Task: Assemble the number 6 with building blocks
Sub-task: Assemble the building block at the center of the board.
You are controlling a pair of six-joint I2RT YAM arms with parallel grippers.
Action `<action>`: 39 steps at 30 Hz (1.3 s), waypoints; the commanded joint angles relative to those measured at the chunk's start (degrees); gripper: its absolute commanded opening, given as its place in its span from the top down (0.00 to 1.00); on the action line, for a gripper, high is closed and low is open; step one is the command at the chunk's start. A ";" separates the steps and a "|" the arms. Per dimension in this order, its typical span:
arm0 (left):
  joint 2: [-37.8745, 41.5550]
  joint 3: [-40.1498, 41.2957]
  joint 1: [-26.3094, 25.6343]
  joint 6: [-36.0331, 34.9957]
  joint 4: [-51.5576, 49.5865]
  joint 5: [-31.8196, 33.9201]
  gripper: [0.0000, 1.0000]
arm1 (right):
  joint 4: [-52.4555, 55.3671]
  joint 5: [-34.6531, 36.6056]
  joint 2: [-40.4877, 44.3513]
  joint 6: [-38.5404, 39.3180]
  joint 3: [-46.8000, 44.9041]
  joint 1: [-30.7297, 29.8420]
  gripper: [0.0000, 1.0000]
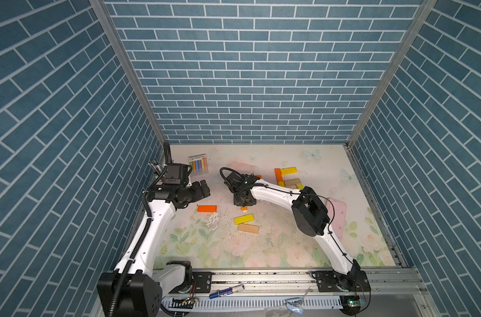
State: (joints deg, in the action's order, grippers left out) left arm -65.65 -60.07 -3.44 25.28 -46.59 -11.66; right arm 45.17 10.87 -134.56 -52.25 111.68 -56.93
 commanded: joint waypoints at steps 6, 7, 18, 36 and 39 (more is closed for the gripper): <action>-0.63 0.66 0.45 0.65 0.27 -0.38 0.04 | 3.33 -0.30 -3.37 -0.42 3.47 0.54 0.65; -0.66 0.68 0.43 0.65 0.27 -0.45 0.04 | 3.45 -0.32 -3.61 -0.32 3.76 0.59 0.65; -0.57 0.68 0.54 0.65 0.36 -0.99 0.04 | 4.66 -0.77 -5.66 0.31 6.01 0.69 0.65; -0.45 0.66 0.63 0.74 0.45 -1.50 0.04 | 4.82 -1.07 -7.02 0.22 7.19 0.98 0.65; -0.56 0.73 0.63 0.76 0.53 -1.61 0.05 | 4.84 -0.98 -7.28 0.22 7.36 1.03 0.65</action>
State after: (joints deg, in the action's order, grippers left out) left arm -66.02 -60.07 -3.29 25.28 -46.39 -13.17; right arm 47.57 10.50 -138.98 -52.03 118.67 -56.16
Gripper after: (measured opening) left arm 0.956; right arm 0.347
